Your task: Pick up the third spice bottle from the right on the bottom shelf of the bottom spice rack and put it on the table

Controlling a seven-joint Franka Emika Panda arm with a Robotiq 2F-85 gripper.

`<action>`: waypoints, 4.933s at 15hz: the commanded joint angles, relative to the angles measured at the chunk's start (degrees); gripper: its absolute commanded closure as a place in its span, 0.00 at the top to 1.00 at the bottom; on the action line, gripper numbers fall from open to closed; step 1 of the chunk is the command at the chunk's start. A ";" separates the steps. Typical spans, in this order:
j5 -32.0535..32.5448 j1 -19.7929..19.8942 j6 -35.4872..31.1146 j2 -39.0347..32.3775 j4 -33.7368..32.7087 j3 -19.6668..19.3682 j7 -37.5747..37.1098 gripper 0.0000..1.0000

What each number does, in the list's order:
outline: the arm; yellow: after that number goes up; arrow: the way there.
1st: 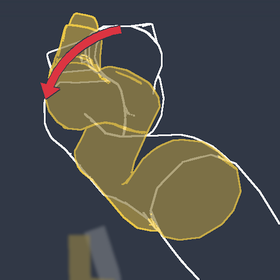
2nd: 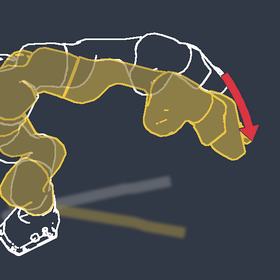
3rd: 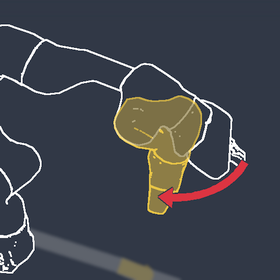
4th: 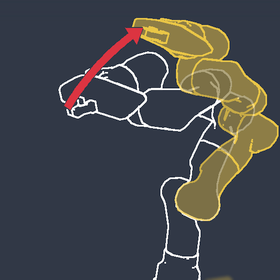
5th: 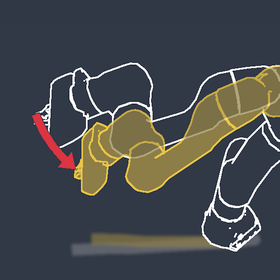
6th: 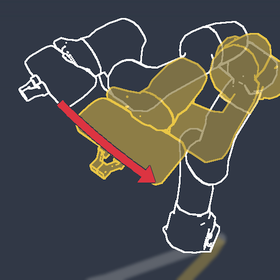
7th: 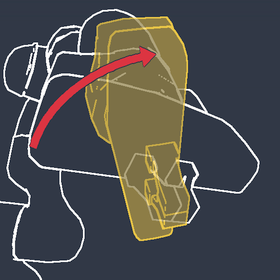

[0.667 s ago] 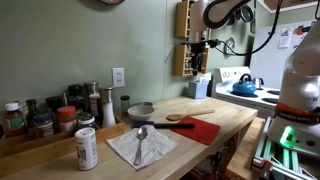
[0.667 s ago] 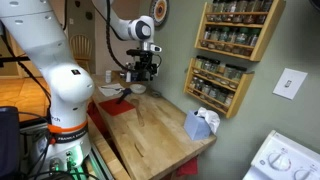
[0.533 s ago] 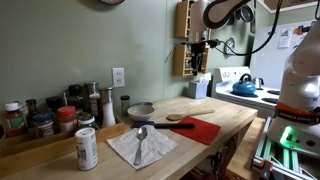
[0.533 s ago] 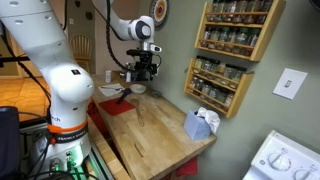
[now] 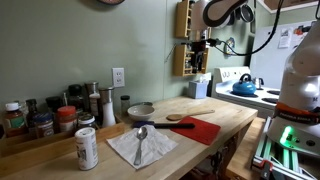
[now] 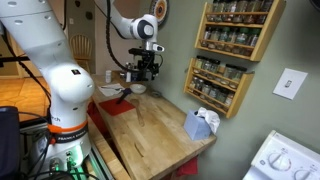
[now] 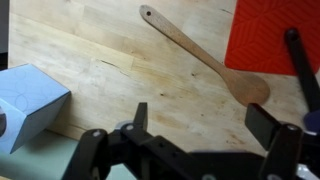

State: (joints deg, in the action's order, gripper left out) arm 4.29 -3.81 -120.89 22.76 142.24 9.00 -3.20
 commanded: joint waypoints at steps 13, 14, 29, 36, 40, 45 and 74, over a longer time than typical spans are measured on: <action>-20.43 13.12 -2.41 10.97 -2.97 -26.71 5.13 1.00; -22.32 13.47 -3.74 10.94 -2.75 -26.80 4.11 1.00; -30.41 12.80 -15.88 3.87 -0.59 -28.01 4.64 1.00; -48.72 10.05 -27.65 -2.01 1.44 -31.06 9.74 1.00; -60.86 8.72 -33.02 -4.52 1.06 -32.67 13.68 1.00; -68.39 8.14 -33.33 -5.20 0.48 -33.02 19.50 1.00; -115.46 5.85 -31.82 -22.30 -11.41 -34.29 43.88 1.00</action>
State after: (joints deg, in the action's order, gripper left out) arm -107.60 1.91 -154.38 1.99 131.92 -25.08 38.24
